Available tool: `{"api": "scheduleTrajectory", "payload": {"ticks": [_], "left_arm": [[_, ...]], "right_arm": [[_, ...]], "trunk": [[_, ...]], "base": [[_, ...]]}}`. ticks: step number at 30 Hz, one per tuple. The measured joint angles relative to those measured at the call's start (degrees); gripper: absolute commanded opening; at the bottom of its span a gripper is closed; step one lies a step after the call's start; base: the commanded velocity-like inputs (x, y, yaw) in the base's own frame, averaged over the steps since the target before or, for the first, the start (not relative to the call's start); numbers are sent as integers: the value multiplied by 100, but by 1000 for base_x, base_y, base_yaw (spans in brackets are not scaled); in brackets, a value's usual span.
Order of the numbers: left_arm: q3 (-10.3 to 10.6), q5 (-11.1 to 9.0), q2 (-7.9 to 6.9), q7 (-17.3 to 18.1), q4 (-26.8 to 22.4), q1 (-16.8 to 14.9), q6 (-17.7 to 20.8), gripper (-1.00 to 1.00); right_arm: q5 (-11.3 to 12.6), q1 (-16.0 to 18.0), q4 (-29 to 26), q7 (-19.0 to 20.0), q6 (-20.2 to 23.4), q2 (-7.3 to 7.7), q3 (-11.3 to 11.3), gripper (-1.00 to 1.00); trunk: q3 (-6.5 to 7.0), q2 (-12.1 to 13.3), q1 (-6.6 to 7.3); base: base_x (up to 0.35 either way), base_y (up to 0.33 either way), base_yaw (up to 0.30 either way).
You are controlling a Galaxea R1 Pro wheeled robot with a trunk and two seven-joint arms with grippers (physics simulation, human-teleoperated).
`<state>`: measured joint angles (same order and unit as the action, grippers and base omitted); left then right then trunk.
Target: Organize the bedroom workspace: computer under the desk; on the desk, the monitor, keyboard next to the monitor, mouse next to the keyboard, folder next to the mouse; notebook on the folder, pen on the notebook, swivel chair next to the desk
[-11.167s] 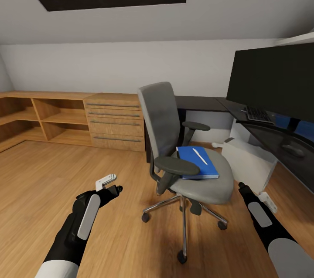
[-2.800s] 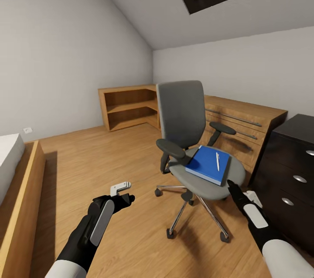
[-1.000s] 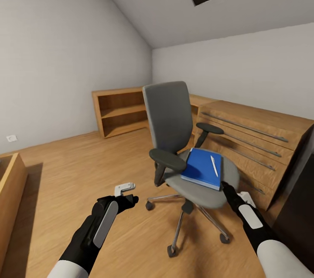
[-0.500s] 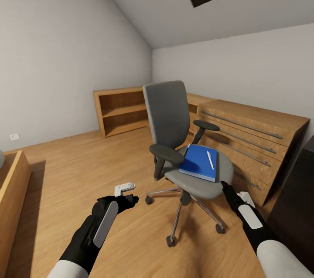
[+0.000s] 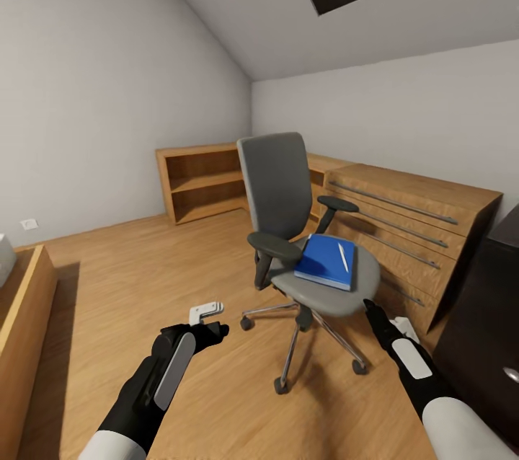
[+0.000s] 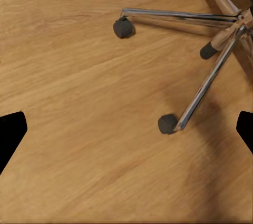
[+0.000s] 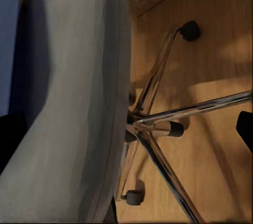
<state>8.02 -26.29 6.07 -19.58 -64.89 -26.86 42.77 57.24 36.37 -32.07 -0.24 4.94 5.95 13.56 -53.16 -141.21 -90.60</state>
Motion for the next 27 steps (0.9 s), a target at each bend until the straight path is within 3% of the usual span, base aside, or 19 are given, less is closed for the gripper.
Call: {"api": "scheduleTrajectory", "payload": {"ticks": [13,20,27], "left_arm": [[4,0,0,0,0,0,0,100],[8,0,0,0,0,0,0,100],[9,0,0,0,0,0,0,100]], "right_arm": [[-27,-12,-7,82,-13,-60,-18,100],[-249,-98,-17,675,-25,-216,-232,100],[-386,-139,-16,851,-17,-370,-283,100]], "trunk": [[0,0,1],[0,0,1],[0,0,1]], "base": [[-13,0,0],[0,0,0],[0,0,0]]}}
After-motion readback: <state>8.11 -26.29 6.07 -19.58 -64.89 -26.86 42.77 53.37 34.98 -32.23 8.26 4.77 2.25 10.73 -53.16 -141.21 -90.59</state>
